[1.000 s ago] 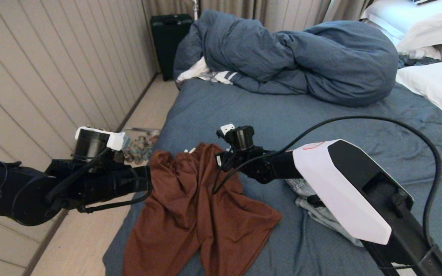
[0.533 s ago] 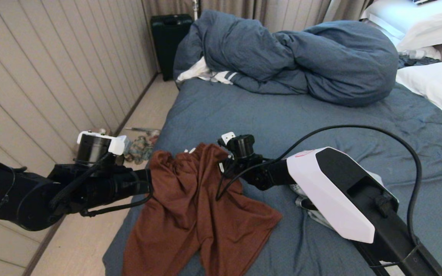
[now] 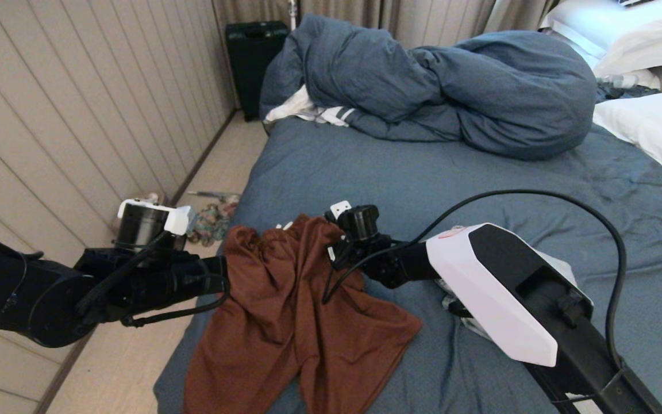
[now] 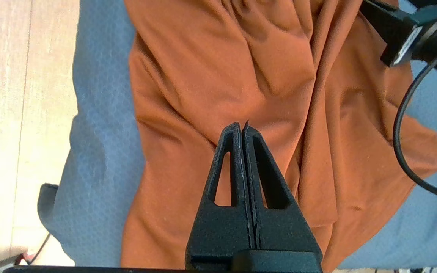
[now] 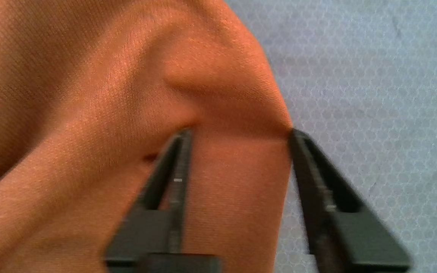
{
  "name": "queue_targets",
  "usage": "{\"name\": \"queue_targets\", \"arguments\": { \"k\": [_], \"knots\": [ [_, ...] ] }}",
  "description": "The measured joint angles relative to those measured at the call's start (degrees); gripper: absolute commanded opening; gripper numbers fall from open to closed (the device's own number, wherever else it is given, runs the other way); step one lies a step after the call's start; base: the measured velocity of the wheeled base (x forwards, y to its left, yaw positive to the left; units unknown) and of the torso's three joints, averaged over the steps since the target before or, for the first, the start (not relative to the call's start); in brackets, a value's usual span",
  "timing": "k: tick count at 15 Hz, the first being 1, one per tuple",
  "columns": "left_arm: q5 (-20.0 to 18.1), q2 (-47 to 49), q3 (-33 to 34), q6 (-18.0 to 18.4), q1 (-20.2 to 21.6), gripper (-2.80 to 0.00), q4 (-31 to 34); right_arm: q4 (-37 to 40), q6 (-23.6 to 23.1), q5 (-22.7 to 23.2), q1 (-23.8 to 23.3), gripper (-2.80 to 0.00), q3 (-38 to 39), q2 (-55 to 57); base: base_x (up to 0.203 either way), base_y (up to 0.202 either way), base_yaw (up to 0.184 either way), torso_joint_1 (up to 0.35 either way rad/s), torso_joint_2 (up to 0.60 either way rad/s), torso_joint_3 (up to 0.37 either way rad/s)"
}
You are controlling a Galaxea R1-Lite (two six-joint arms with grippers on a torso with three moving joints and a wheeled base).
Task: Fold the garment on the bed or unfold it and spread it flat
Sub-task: Unford the brown shorts
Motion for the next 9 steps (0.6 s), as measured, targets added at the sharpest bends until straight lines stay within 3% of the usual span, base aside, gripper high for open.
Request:
{"name": "queue_targets", "arguments": {
  "k": [6,7,9],
  "knots": [
    [0.0,0.7,0.1,0.1,0.0,-2.8,0.0,0.3,0.0,0.0,0.0,0.0,0.0,1.5,0.0,0.0,0.0,0.0,0.0,0.0],
    [0.0,0.9,0.1,0.1,0.0,-2.8,-0.1,0.5,0.0,0.0,0.1,-2.8,0.0,1.7,0.0,0.0,0.0,0.0,0.0,0.0],
    [0.0,1.2,0.1,0.1,0.0,-2.8,-0.1,0.6,0.0,-0.1,0.1,-2.8,0.1,2.0,0.0,0.0,0.0,0.0,0.0,0.0]
  ]
}}
